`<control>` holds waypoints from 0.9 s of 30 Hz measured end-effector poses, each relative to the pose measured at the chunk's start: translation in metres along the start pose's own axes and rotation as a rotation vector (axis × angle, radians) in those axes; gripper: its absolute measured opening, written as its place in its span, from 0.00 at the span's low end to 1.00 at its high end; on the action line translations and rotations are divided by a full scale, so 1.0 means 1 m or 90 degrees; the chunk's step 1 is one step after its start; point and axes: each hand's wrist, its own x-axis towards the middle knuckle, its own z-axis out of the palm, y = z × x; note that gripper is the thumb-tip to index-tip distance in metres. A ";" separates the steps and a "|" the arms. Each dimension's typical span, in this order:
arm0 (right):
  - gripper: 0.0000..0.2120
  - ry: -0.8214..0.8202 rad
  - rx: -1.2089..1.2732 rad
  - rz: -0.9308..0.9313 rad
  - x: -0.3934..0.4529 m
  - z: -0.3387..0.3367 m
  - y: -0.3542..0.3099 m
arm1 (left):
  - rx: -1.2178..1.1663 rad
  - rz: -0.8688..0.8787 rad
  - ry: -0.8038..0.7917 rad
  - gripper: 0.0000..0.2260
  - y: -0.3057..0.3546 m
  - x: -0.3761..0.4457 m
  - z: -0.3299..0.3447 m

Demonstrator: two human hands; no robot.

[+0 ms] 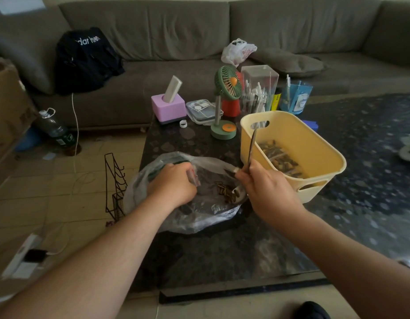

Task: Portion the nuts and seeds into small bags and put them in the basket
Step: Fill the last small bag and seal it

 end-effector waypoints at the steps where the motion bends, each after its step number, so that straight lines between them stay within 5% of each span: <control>1: 0.13 0.002 0.001 -0.004 -0.001 0.000 0.001 | 0.006 0.003 -0.002 0.06 0.000 0.000 -0.001; 11: 0.12 0.003 0.029 0.009 0.000 0.004 0.002 | -0.121 0.081 0.010 0.05 0.011 0.014 0.029; 17: 0.11 0.005 0.104 0.053 -0.002 0.007 0.003 | -0.148 0.031 0.022 0.09 0.014 0.024 0.035; 27: 0.12 0.041 0.152 0.065 -0.002 0.019 0.005 | -0.519 0.008 -0.023 0.10 0.025 0.015 0.027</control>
